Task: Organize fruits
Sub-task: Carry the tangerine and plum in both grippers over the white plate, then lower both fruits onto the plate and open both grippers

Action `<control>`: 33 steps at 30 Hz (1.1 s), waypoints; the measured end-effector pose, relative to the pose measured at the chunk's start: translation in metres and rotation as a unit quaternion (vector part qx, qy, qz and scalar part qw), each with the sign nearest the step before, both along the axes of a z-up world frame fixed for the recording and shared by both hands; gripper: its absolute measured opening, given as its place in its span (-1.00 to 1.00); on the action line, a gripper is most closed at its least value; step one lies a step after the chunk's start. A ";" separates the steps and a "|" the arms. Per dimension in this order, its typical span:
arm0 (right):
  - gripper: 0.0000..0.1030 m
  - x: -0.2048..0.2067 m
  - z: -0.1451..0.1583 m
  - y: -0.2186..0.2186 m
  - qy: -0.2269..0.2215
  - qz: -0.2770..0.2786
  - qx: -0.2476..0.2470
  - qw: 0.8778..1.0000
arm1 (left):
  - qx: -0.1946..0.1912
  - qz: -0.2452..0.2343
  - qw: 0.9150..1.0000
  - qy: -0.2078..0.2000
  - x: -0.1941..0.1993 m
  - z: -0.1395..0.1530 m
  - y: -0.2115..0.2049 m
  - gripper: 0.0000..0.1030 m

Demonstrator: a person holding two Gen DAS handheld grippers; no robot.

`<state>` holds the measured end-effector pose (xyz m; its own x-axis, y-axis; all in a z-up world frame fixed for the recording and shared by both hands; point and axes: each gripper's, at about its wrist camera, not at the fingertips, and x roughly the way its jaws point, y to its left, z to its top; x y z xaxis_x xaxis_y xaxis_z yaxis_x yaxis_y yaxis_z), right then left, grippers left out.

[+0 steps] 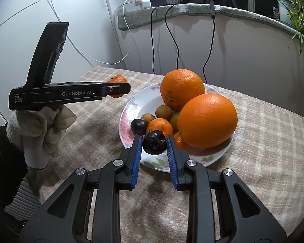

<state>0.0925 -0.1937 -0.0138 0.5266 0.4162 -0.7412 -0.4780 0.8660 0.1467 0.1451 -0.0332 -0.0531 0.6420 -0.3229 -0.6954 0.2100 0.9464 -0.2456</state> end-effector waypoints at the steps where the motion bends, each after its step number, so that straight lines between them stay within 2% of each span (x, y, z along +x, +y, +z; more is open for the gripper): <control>1: -0.49 0.000 -0.001 0.000 0.000 0.000 0.000 1.000 | 0.001 -0.002 1.000 0.001 0.001 0.000 -0.003 -0.28; 25: -0.48 0.006 -0.007 0.004 0.005 0.003 -0.007 1.000 | 0.009 -0.026 1.000 0.006 0.004 -0.003 -0.023 -0.26; 26: -0.47 0.006 -0.007 0.004 0.005 0.002 -0.006 1.000 | 0.010 -0.026 1.000 0.006 0.004 -0.003 -0.024 -0.26; 27: -0.33 0.006 -0.007 0.003 0.005 0.001 -0.005 1.000 | 0.010 -0.027 1.000 0.006 0.004 -0.003 -0.024 -0.25; 28: -0.12 0.006 -0.006 0.003 0.003 -0.001 -0.005 1.000 | 0.010 -0.027 1.000 0.006 0.003 -0.003 -0.024 -0.12; 30: -0.04 0.005 -0.006 0.002 0.002 0.003 0.000 1.000 | 0.008 -0.025 1.000 -0.001 0.002 0.000 -0.023 0.17; 33: -0.01 0.004 -0.005 0.003 -0.003 0.002 -0.002 1.000 | 0.007 -0.026 1.000 -0.007 0.001 0.004 -0.023 0.18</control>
<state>0.0963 -0.1906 -0.0184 0.5290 0.4151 -0.7402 -0.4831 0.8644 0.1395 0.1457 -0.0566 -0.0488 0.6349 -0.3465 -0.6905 0.2627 0.9373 -0.2289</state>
